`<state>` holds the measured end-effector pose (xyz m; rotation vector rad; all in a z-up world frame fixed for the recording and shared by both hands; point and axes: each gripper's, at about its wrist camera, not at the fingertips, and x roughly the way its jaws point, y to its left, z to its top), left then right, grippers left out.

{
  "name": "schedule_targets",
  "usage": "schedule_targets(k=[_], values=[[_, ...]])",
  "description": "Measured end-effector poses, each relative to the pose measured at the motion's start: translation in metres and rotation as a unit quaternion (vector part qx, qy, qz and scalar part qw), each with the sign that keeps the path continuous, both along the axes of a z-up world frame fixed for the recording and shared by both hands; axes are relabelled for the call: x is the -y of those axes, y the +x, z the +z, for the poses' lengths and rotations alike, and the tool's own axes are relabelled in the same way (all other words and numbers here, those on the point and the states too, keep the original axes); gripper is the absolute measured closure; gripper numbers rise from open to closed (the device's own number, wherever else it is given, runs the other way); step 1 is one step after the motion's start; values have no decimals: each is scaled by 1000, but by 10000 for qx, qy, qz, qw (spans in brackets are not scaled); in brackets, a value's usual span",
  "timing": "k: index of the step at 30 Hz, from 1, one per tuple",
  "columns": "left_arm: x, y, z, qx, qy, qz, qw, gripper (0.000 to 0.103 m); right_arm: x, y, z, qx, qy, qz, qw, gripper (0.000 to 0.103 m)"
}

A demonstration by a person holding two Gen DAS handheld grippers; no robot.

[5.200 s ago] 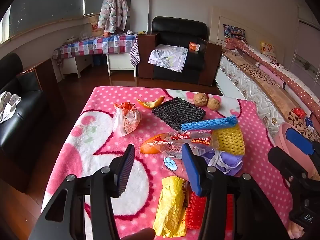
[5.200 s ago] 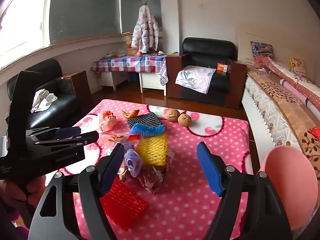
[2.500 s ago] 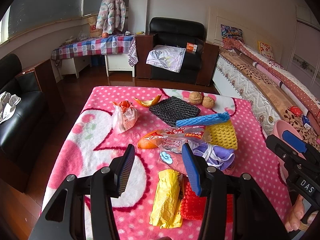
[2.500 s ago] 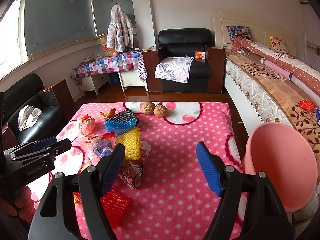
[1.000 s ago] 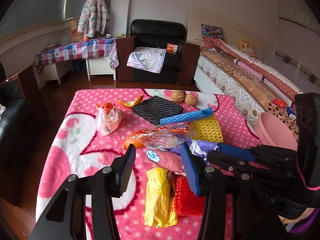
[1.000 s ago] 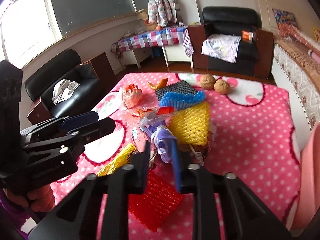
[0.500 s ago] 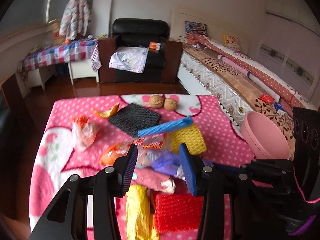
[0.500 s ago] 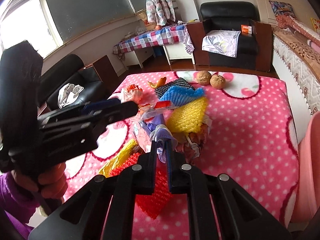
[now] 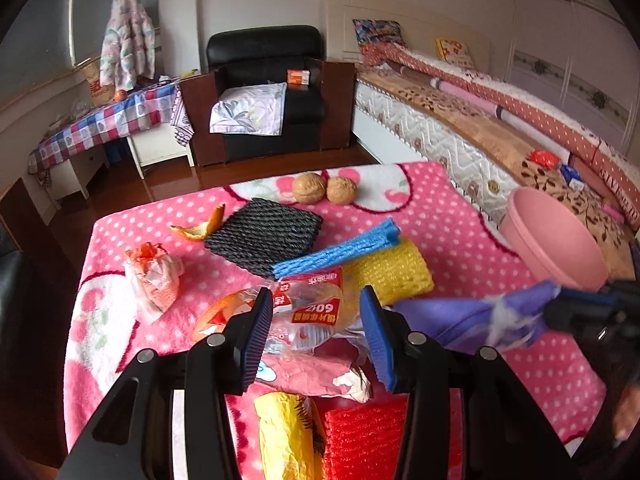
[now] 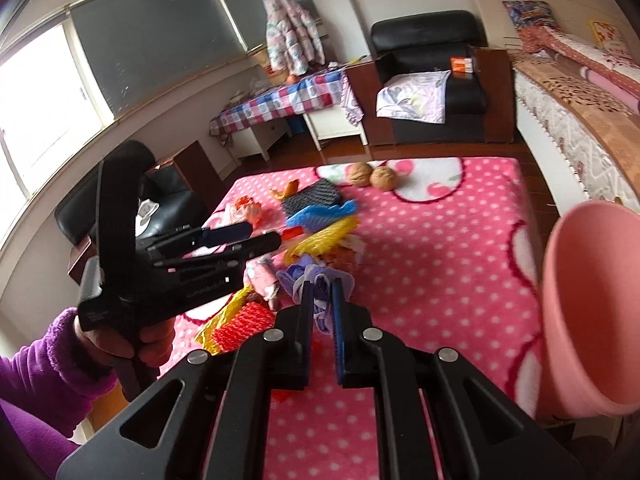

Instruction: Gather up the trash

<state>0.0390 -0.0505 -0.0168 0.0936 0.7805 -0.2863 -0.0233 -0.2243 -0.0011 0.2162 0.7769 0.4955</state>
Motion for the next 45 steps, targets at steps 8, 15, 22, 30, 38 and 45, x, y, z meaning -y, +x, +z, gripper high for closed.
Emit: schedule_targets(k=[8, 15, 22, 30, 38, 45], values=[[10, -4, -11, -144, -1, -255, 9996, 53, 24, -5, 5, 44, 69, -323, 9994, 94], [23, -8, -18, 88, 619, -272, 9977, 52, 31, -8, 4, 60, 126, -398, 9991, 94], [13, -11, -26, 200, 811, -110, 9964, 62, 37, -8, 2, 29, 172, -470, 9987, 94], [-10, -10, -15, 95, 276, 117, 9995, 97, 40, -10, 4, 85, 196, -483, 9986, 94], [-24, -19, 6, 111, -197, 319, 9992, 101, 44, -15, 10, 179, 218, -556, 9981, 94], [-3, -29, 40, 245, -722, 8, 9971, 101, 57, -21, 13, 244, 245, -737, 9967, 94]])
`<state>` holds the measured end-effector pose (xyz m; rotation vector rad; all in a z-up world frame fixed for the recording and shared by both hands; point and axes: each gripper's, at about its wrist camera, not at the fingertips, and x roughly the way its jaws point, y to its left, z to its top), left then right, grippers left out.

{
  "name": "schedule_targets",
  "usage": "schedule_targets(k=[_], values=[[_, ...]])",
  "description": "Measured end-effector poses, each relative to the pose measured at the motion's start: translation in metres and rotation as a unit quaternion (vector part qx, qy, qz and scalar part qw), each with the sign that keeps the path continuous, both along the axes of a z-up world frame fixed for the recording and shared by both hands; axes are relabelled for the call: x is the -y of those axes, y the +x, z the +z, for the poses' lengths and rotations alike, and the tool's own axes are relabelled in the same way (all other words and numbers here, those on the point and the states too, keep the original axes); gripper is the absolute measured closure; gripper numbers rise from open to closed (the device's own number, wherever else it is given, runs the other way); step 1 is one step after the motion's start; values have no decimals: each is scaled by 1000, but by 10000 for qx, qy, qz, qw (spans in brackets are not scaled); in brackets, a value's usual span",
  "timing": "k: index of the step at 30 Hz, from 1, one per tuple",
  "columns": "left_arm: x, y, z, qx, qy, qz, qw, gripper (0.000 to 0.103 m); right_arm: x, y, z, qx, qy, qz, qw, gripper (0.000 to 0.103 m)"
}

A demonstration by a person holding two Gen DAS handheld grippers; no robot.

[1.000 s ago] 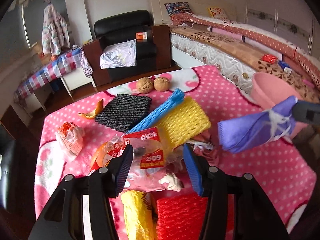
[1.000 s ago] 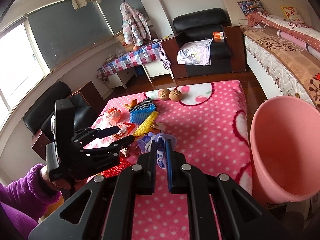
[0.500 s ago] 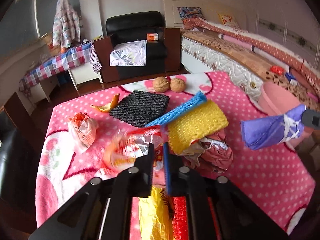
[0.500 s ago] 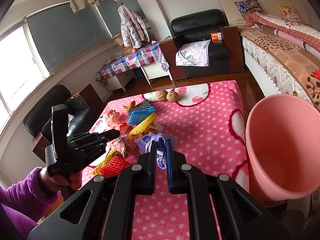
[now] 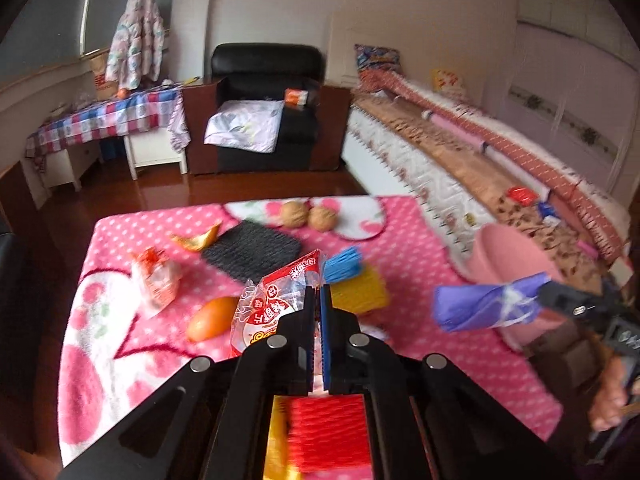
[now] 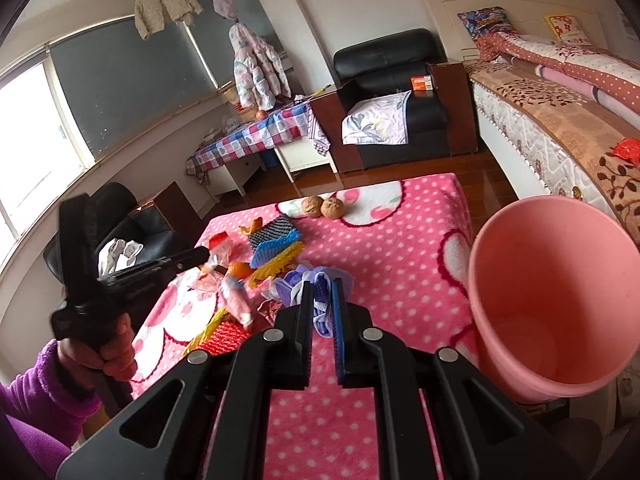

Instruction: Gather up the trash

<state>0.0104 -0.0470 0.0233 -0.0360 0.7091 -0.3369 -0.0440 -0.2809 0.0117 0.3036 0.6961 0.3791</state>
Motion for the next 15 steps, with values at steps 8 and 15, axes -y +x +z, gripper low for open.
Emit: schedule_targets(k=[8, 15], values=[[49, -5, 24, 39, -397, -644, 9971, 101, 29, -4, 0, 18, 35, -409, 9992, 94], [108, -1, 32, -29, -533, -1256, 9906, 101, 66, -9, 0, 35, -11, -990, 9951, 94]])
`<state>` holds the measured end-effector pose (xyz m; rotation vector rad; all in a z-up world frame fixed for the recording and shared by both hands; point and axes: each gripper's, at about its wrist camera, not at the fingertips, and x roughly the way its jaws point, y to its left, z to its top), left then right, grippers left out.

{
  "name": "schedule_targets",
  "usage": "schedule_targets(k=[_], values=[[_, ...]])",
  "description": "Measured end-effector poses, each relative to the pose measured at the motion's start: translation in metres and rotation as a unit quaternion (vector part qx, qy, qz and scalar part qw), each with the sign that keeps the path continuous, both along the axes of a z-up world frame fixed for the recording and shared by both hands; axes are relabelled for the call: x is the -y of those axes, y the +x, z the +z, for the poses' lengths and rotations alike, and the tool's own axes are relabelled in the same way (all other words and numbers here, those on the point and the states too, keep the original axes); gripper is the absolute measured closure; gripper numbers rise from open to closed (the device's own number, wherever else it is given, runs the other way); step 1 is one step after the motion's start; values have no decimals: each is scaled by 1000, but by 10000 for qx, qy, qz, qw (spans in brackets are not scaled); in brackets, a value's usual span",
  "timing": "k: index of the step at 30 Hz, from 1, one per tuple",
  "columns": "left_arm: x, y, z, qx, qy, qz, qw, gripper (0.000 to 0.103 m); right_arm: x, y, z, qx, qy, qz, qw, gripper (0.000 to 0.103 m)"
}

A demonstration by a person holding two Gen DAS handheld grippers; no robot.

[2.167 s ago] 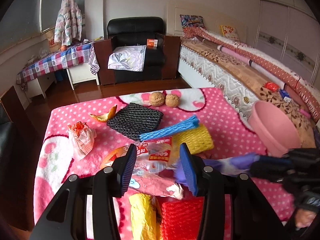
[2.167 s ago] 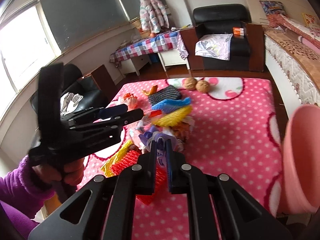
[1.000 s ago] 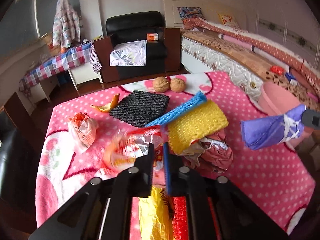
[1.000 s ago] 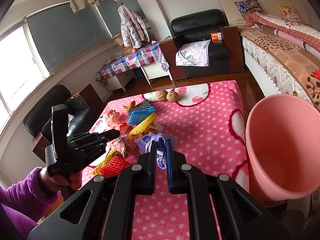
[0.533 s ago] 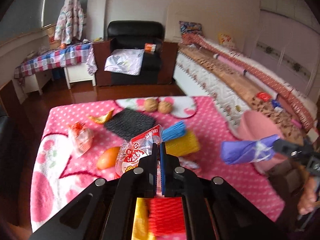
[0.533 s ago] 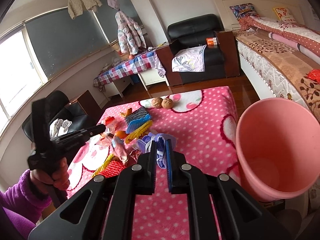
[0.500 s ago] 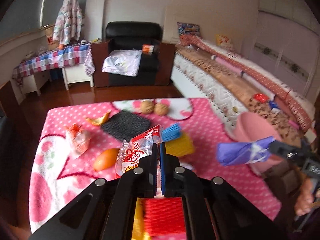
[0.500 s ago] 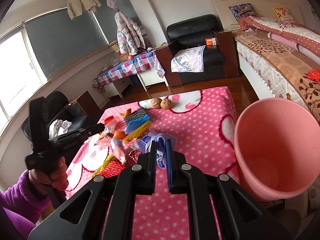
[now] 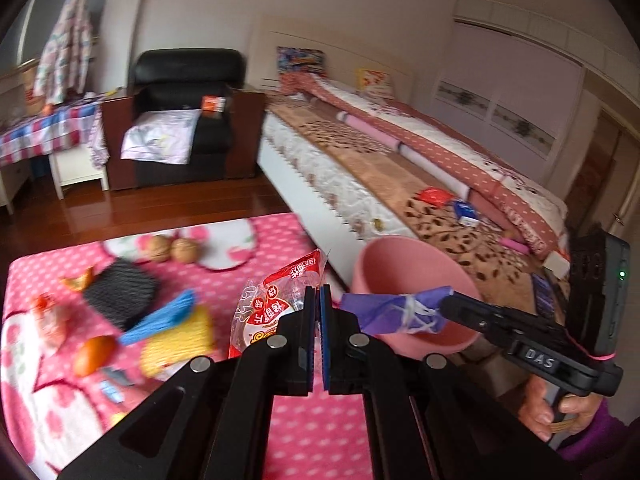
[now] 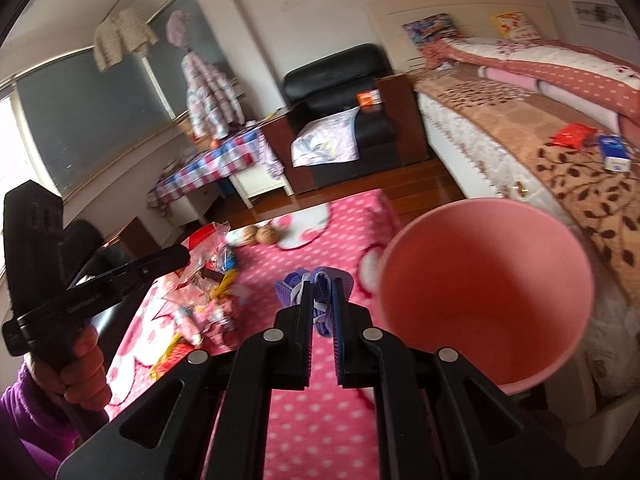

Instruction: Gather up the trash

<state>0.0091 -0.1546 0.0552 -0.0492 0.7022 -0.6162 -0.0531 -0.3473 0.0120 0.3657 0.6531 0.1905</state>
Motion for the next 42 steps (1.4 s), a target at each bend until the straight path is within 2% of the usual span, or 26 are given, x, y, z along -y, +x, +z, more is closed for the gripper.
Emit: schedule_targets(k=[11, 21, 31, 42], values=[[92, 7, 5, -95, -173, -848, 9962, 101, 51, -2, 0, 82, -305, -805, 9963, 94], [148, 20, -15, -311, -137, -1204, 9921, 101, 81, -3, -17, -100, -416, -1171, 9922, 94], [178, 31, -44, -558, 27, -1334, 9895, 101, 92, -1, -35, -330, -445, -1252, 9906, 94], [187, 33, -69, -808, 272, -1313, 9877, 101, 96, 3, -52, -577, -399, -1236, 9899, 94]])
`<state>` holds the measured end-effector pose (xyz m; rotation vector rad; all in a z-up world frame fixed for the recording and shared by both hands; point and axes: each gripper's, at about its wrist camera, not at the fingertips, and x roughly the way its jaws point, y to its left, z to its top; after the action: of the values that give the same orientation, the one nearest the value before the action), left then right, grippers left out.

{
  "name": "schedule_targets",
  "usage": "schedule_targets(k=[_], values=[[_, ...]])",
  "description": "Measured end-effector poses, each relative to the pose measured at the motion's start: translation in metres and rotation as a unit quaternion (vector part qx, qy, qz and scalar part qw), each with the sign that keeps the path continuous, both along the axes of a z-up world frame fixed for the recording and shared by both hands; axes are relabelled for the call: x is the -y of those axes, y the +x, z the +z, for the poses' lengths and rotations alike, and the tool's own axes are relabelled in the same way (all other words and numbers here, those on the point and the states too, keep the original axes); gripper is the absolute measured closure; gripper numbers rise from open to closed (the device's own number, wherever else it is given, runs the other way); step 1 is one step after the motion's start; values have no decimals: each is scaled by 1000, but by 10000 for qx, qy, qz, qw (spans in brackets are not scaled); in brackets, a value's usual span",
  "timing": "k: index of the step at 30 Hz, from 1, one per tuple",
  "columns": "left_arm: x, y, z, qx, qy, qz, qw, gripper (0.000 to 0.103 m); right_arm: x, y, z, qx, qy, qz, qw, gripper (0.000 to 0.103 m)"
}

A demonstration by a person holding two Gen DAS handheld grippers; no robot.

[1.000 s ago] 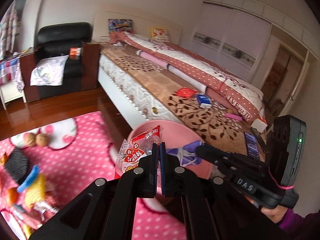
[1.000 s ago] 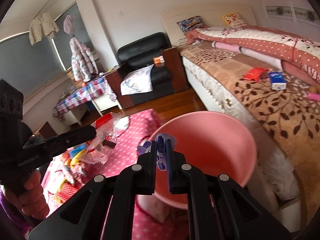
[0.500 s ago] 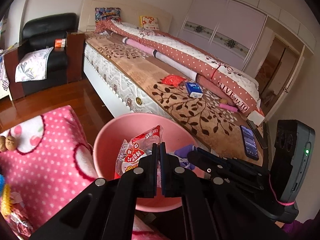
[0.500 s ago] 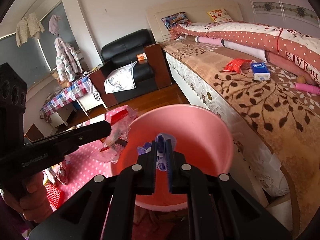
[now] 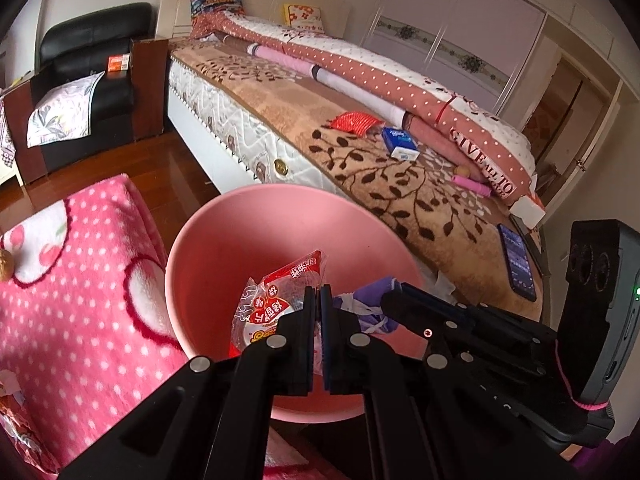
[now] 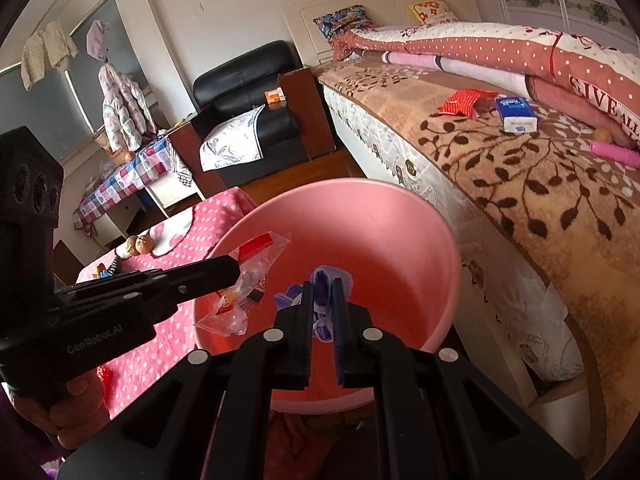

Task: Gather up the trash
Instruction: 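Open the right gripper to drop the cloth into the bucket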

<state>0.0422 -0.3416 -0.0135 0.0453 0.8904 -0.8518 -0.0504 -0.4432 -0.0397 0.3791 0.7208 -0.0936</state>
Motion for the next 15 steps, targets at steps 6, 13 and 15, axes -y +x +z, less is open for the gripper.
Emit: schedule_targets(k=[6, 13, 15], values=[[-4, 2, -5, -21, 86, 106, 9999, 92, -2, 3, -4, -122, 70, -26, 9999, 94], [-15, 1, 1, 3, 69, 272, 9996, 68, 0, 5, -6, -257, 151, -105, 9995, 85], [-17, 1, 4, 47, 56, 301, 9995, 65, 0, 4, -6, -254, 190, -119, 9994, 78]])
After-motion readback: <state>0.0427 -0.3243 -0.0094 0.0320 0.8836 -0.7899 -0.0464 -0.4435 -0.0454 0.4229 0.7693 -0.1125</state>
